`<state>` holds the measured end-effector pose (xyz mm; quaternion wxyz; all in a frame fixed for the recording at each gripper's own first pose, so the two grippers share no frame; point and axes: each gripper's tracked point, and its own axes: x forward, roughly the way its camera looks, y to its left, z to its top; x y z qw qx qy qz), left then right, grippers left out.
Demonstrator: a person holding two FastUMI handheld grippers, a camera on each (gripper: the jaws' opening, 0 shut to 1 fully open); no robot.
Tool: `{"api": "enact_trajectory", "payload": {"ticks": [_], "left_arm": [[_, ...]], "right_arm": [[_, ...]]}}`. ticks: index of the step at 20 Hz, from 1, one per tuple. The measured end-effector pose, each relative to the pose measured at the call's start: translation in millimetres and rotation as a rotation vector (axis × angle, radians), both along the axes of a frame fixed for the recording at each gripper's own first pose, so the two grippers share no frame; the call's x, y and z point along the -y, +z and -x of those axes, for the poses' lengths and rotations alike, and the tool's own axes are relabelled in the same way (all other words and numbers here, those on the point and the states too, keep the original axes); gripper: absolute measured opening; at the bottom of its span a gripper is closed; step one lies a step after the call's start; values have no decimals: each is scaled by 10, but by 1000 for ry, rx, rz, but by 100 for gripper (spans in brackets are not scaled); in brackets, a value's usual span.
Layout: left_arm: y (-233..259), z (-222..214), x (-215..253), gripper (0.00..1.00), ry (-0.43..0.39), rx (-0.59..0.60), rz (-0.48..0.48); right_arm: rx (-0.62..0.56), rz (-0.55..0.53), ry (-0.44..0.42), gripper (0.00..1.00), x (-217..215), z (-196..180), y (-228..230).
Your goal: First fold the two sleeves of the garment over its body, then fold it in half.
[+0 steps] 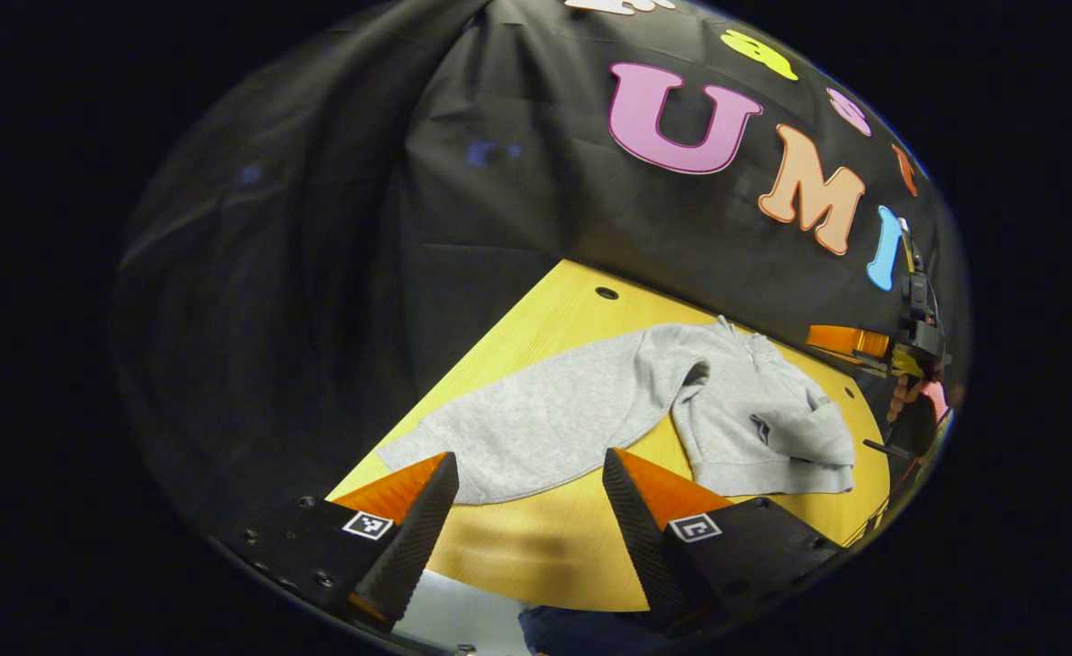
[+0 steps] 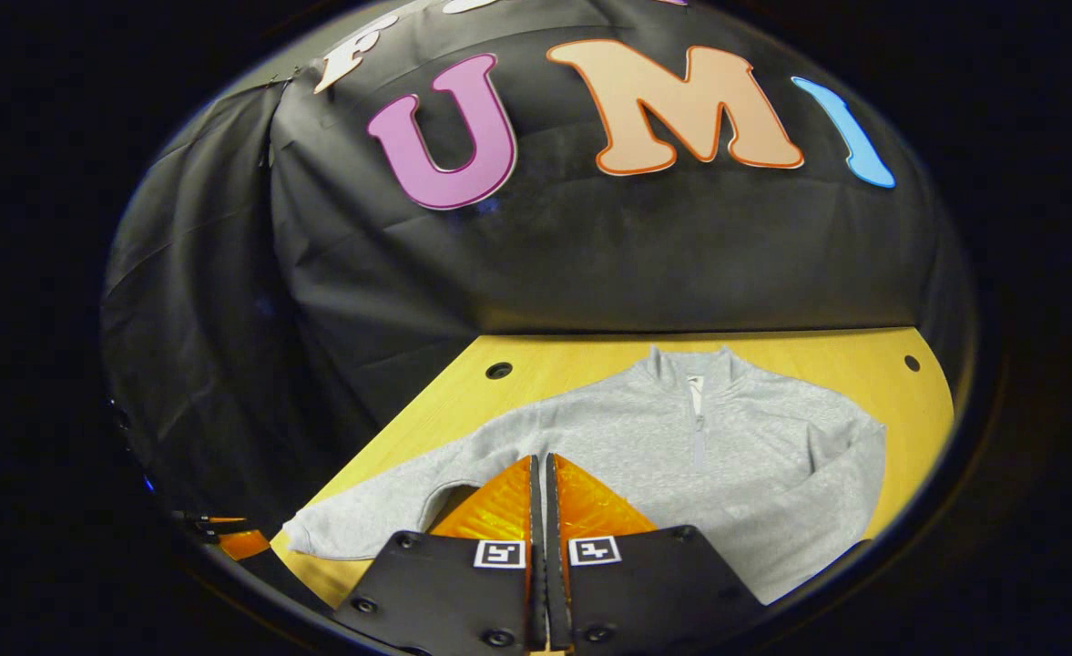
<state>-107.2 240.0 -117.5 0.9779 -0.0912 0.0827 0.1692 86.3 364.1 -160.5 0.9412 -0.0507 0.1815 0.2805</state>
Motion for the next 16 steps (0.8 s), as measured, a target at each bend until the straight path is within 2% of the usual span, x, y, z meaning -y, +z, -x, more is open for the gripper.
{"api": "enact_trajectory", "payload": {"ticks": [5, 11, 14, 15, 16], "left_arm": [[-214, -68, -232, 94, 46, -32, 19], [-460, -175, -488, 94, 104, -75, -1], [-622, -262, -607, 94, 108, -108, 1], [-657, -286, -593, 94, 105, -116, 7], [-698, -298, -578, 94, 100, -125, 15]], "right_arm": [[-5, 39, 38, 3, -120, 176, -138], [-27, 88, 59, 3, -100, 388, -324], [-50, 109, 74, 28, -77, 475, -441], [-53, 116, 76, 23, -62, 523, -439], [-50, 122, 73, 31, -40, 521, -454]]}}
